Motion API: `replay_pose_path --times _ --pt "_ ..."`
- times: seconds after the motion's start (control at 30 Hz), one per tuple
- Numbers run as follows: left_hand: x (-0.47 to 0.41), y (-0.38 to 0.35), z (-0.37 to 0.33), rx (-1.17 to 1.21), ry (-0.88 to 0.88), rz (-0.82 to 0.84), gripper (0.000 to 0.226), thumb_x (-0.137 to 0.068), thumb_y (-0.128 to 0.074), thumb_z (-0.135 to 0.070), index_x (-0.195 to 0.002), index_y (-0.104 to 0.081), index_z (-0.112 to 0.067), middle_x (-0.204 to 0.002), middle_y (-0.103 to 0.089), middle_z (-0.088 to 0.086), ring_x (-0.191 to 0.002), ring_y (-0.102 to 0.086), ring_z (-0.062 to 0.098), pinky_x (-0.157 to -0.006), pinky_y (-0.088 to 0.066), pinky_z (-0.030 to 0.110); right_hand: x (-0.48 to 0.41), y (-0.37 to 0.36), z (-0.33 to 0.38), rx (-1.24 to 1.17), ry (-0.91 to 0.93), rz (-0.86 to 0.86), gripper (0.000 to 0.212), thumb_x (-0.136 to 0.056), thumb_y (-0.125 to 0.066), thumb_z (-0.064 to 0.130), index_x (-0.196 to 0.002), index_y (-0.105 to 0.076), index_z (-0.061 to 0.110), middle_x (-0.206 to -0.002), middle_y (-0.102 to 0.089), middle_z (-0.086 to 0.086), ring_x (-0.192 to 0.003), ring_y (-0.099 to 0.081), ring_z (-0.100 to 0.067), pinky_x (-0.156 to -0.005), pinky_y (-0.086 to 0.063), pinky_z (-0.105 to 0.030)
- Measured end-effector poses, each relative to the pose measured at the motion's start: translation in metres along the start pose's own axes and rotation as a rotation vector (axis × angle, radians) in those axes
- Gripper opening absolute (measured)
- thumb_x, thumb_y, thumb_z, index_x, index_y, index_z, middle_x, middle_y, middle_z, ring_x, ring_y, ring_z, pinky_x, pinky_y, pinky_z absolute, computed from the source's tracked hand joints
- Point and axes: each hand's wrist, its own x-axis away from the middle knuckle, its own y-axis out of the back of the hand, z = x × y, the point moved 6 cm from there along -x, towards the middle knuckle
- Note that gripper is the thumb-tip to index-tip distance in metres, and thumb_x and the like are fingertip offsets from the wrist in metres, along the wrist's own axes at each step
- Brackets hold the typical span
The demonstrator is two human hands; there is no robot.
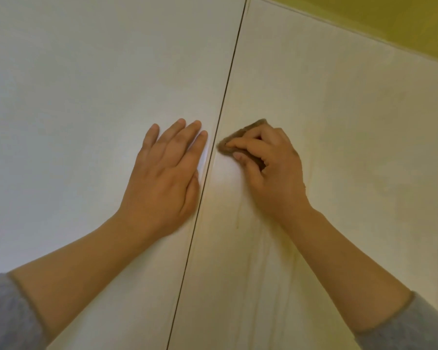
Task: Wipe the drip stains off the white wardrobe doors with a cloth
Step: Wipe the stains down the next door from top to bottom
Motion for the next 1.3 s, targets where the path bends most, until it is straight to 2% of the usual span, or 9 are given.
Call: replay_pose_path --times 0.13,0.43,0.5,0.57,0.63,0.7,0.83,1.1,1.3 --pt "0.001 -0.002 0.001 0.002 -0.011 -0.004 0.055 -0.094 -0.033 -0.017 -0.144 -0.046 0.000 -0.152 -0.042 0.018 -0.142 -0.035 0.036 -0.118 -0.020 0.056 0.027 -0.002 0.009 0.024 0.055 0.050 0.020 -0.092 -0.058 0.019 -0.103 -0.075 0.017 -0.095 -0.063 0.002 -0.090 -0.048 -0.006 -0.083 -0.036 -0.015" --pt "0.001 -0.001 0.001 0.010 -0.009 0.010 0.055 -0.093 -0.034 -0.018 -0.145 -0.045 0.000 -0.152 -0.041 0.018 -0.143 -0.034 0.035 -0.119 -0.018 0.056 0.077 0.013 0.025 0.079 0.138 0.036 0.020 -0.092 -0.058 0.008 -0.099 -0.076 0.010 -0.093 -0.067 -0.005 -0.087 -0.056 -0.017 -0.075 -0.048 -0.032" --pt "0.000 -0.001 0.001 0.013 -0.003 0.022 0.056 -0.093 -0.033 -0.018 -0.145 -0.044 -0.001 -0.153 -0.041 0.017 -0.143 -0.033 0.035 -0.119 -0.018 0.056 0.067 0.024 0.019 0.129 0.039 -0.028 0.025 -0.089 -0.058 0.004 -0.100 -0.076 0.017 -0.094 -0.067 -0.001 -0.087 -0.058 -0.018 -0.078 -0.045 -0.025" --pt "0.001 0.000 0.001 0.016 0.000 0.028 0.056 -0.093 -0.033 -0.019 -0.145 -0.044 -0.001 -0.153 -0.040 0.017 -0.143 -0.033 0.035 -0.119 -0.018 0.057 0.044 0.041 0.002 0.171 -0.176 -0.169 0.028 -0.088 -0.059 0.005 -0.102 -0.076 0.024 -0.096 -0.064 0.002 -0.090 -0.058 -0.018 -0.080 -0.039 -0.020" --pt "0.002 0.000 0.001 0.019 0.000 0.020 0.056 -0.093 -0.033 -0.018 -0.145 -0.045 -0.001 -0.152 -0.041 0.017 -0.143 -0.034 0.035 -0.119 -0.018 0.057 0.017 0.059 -0.023 0.161 -0.373 -0.350 0.024 -0.090 -0.059 0.010 -0.103 -0.074 0.022 -0.097 -0.060 0.004 -0.093 -0.059 -0.019 -0.079 -0.036 -0.014" --pt "0.002 0.000 0.001 0.017 -0.001 0.015 0.056 -0.093 -0.033 -0.018 -0.145 -0.045 0.000 -0.152 -0.042 0.017 -0.143 -0.034 0.035 -0.119 -0.019 0.057 -0.007 0.066 -0.045 0.145 -0.468 -0.400 0.023 -0.092 -0.056 0.016 -0.106 -0.073 0.022 -0.100 -0.055 0.009 -0.098 -0.059 -0.017 -0.080 -0.033 -0.005" --pt "0.002 -0.001 0.001 0.009 -0.003 0.017 0.056 -0.093 -0.032 -0.018 -0.145 -0.044 0.000 -0.153 -0.041 0.017 -0.143 -0.033 0.035 -0.119 -0.018 0.056 -0.015 0.048 -0.056 0.179 -0.400 -0.227 0.026 -0.094 -0.054 0.017 -0.111 -0.073 0.026 -0.106 -0.061 0.006 -0.103 -0.054 -0.013 -0.082 -0.030 -0.001" --pt "0.002 -0.001 0.002 0.011 -0.013 0.010 0.056 -0.092 -0.035 -0.016 -0.146 -0.043 0.000 -0.153 -0.040 0.018 -0.143 -0.033 0.036 -0.119 -0.017 0.057 0.065 0.043 -0.024 0.182 -0.188 -0.124 0.019 -0.092 -0.059 0.013 -0.103 -0.075 0.013 -0.097 -0.064 -0.002 -0.089 -0.055 -0.019 -0.073 -0.040 -0.022" --pt "0.003 0.000 0.000 0.008 -0.009 0.006 0.056 -0.092 -0.035 -0.017 -0.145 -0.044 0.001 -0.152 -0.041 0.018 -0.143 -0.033 0.036 -0.119 -0.017 0.057 0.102 0.057 -0.006 0.221 -0.084 0.017 0.020 -0.091 -0.059 0.010 -0.103 -0.076 0.013 -0.096 -0.066 -0.002 -0.089 -0.056 -0.017 -0.081 -0.037 -0.011"
